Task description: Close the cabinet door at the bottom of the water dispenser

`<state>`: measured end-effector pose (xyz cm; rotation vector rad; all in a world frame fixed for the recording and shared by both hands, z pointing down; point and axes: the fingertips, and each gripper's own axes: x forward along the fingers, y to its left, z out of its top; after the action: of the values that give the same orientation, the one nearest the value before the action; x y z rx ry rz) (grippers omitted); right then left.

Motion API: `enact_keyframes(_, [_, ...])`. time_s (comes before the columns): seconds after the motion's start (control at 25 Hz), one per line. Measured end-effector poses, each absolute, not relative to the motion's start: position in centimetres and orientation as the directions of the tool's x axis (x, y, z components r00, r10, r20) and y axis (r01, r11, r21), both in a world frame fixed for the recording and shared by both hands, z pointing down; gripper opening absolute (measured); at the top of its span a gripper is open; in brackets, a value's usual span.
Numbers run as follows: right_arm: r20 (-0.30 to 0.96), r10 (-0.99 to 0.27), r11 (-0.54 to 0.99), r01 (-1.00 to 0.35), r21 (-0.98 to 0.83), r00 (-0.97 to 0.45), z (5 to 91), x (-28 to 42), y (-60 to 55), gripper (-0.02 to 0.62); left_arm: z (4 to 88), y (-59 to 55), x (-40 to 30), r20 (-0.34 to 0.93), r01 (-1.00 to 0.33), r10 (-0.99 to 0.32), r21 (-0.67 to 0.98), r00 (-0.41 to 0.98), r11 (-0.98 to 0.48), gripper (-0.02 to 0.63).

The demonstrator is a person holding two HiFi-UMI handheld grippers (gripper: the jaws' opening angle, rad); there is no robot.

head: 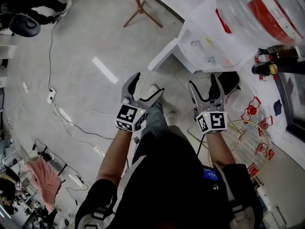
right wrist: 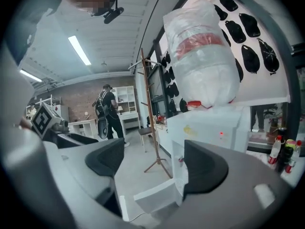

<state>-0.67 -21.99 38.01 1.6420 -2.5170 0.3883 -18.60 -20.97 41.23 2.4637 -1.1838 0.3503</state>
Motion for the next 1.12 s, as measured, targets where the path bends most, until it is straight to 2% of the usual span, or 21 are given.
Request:
enact_keyframes(0.24, [0.324, -0.854, 0.384, -0.913, -0.138, -0.408, 44.5, -1.9, -24.3, 0.388, 48.7, -23.7, -20.0, 0.457, -0.791, -0.65, 0.264, 0.607, -0.552, 0.451])
enact_keyframes(0.48, [0.324, -0.851, 0.384, -0.91, -0.154, -0.414, 48.0, -3.2, -25.6, 0.377, 55.2, -25.9, -20.6, 0.487, -0.773, -0.605, 0.316, 0.63, -0.55, 0.451])
enact_keyframes(1.12, [0.501, -0.781, 0.35, -0.926, -0.144, -0.373, 64.4, -3.4, -27.9, 0.374, 72.1, -28.1, -21.3, 0.62, -0.782, -0.498, 0.353, 0.607, -0.514, 0.451])
